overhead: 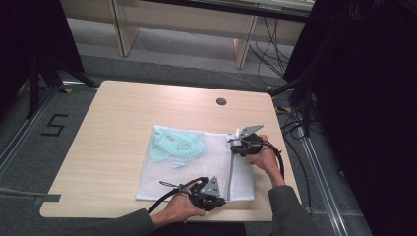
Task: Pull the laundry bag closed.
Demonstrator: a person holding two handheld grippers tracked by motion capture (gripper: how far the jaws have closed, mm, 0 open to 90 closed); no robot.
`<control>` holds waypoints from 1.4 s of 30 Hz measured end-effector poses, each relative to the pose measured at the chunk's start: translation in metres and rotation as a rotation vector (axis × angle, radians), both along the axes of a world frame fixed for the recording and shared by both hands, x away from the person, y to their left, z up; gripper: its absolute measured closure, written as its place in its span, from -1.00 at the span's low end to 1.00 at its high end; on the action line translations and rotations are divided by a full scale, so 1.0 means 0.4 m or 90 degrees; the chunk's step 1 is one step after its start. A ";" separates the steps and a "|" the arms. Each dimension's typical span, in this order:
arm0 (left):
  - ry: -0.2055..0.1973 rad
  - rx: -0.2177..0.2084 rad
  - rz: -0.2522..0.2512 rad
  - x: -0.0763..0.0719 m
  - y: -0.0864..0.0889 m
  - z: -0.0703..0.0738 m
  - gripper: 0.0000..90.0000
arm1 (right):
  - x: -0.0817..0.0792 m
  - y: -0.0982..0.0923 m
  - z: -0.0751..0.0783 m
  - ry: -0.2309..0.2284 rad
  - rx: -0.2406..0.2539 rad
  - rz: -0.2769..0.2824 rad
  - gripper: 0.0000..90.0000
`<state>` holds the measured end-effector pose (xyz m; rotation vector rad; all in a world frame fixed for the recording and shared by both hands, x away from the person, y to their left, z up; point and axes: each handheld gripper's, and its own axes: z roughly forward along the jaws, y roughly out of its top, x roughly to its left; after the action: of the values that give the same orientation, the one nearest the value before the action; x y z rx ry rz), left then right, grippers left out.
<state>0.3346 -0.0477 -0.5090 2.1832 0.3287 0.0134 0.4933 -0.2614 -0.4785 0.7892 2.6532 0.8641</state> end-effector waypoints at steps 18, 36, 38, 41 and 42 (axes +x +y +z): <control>0.001 0.004 -0.001 0.004 0.006 0.003 0.96 | 0.021 0.006 0.001 -0.014 -0.007 -0.002 0.92; 0.004 -0.001 0.006 0.005 0.007 0.002 0.96 | 0.044 0.008 -0.004 -0.019 -0.012 -0.012 0.92; 0.004 0.000 0.006 0.006 0.008 0.002 0.97 | 0.043 0.008 -0.003 -0.019 -0.020 -0.035 0.92; -0.007 0.004 0.011 0.009 0.011 0.005 0.96 | 0.046 0.010 -0.003 -0.011 -0.013 -0.022 0.92; -0.005 0.002 0.013 0.008 0.011 0.005 0.96 | 0.049 0.009 -0.004 -0.014 -0.010 -0.017 0.92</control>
<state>0.3379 -0.0434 -0.5070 2.1822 0.3468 0.0349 0.5129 -0.2578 -0.4802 0.8054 2.6207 0.8397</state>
